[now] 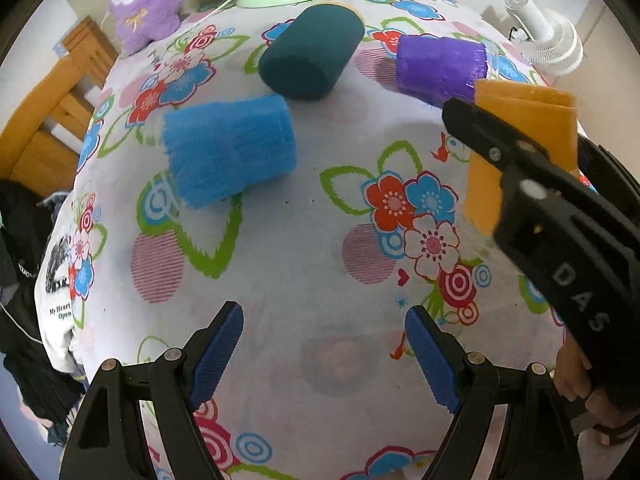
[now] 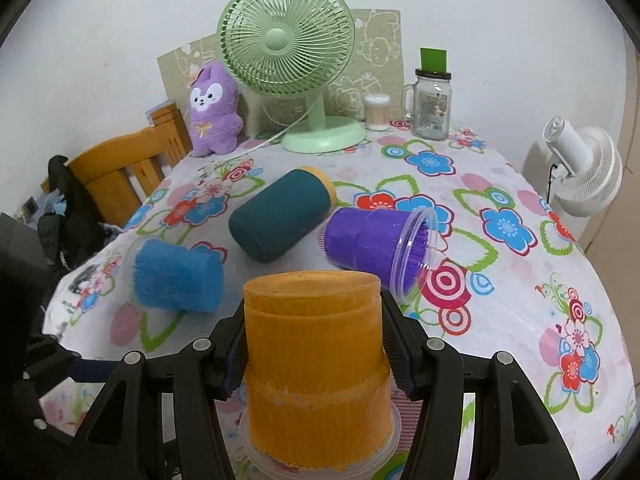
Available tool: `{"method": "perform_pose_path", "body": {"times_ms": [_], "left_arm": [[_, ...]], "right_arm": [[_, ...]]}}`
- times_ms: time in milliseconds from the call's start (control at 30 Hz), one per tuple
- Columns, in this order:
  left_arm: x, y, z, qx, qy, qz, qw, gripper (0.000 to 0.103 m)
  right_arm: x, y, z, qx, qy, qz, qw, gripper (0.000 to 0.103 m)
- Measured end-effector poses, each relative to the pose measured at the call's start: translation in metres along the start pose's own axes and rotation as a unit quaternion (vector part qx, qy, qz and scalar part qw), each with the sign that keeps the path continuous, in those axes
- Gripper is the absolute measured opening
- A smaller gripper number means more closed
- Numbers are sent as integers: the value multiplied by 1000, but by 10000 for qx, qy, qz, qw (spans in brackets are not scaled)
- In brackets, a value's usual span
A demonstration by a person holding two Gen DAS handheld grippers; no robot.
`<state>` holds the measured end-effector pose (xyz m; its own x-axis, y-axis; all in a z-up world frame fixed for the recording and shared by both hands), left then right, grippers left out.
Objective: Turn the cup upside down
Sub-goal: 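Lift the orange cup with the right tool and rotate it over, then set the orange cup down rim-first and open the right tool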
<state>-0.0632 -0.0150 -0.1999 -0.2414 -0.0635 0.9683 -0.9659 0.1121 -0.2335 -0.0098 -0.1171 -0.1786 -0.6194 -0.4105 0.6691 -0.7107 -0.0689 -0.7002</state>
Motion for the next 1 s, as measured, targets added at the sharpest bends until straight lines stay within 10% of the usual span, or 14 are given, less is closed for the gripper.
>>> {"method": "perform_pose_path", "body": {"times_ms": [533,767,1000], "left_arm": [[-13,5,2,-314,-238,225,9990,90],[-12,5,4,-430,-119,164,9989,95],[0,4,1,-359,91,63,9993,95]], "right_arm": [[-8,21,-1,273,47,383,9989,62],[-1,26,-2,165,-55,37,9998,93],[12,19,-2,148,97,-303,9994,94]]}}
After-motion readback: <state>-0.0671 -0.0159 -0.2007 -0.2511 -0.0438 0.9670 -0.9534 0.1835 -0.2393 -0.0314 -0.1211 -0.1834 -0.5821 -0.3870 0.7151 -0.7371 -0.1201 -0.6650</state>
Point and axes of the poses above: each gripper's, at about its wrist camera, not at the fingertips, and x roughly against the way its jaws point, z to its right, y to its underside, the point moved 1 cm from there along -x, roughly the way its jaws point, and after that the axes turned 12 degrees about -x, right-handed, at the moved point
